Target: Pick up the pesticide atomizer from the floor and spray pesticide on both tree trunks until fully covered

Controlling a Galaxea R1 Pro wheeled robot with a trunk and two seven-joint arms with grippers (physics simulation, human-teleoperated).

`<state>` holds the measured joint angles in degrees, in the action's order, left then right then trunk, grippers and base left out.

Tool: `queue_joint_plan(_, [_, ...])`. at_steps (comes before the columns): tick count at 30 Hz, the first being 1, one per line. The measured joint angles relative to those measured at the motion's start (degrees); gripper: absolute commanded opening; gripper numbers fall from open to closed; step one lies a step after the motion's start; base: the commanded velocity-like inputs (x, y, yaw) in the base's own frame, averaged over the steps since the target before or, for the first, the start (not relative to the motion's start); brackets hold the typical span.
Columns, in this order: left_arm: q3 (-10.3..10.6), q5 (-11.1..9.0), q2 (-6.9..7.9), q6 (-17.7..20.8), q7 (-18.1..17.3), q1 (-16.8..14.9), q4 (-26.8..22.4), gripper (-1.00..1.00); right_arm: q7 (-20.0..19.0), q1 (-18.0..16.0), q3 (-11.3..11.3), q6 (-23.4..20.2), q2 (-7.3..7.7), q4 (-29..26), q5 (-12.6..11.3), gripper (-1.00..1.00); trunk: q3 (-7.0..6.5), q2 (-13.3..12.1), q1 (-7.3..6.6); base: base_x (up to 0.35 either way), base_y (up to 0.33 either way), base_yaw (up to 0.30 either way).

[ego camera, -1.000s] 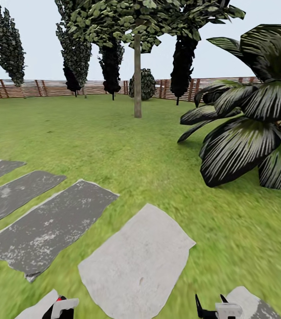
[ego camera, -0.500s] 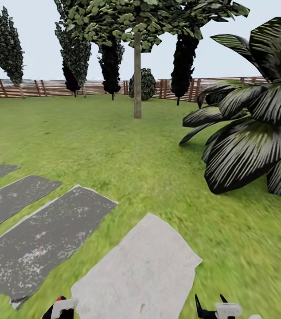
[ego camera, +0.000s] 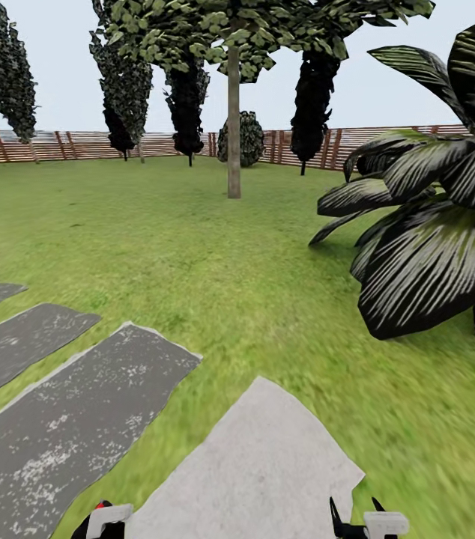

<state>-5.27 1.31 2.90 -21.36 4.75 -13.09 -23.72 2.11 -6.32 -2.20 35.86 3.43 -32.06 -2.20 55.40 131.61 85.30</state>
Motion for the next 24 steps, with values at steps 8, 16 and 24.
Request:
queue_joint_plan(8, [0.0,0.0,0.0,0.0,0.0,0.0,0.0,-1.0,0.0,0.0,0.0,0.0,0.0,0.0,0.0,1.0,0.0,0.0,0.0,0.338,0.104,0.0])
queue_joint_plan(16, [0.0,0.0,0.0,0.0,0.0,0.0,0.0,-1.0,0.0,0.0,0.0,0.0,0.0,0.0,0.0,1.0,0.0,0.0,0.0,0.338,0.103,0.0])
queue_joint_plan(24, [0.0,0.0,0.0,0.0,0.0,0.0,0.0,-1.0,0.0,0.0,0.0,0.0,0.0,0.0,0.0,1.0,0.0,0.0,0.0,0.338,0.077,0.0])
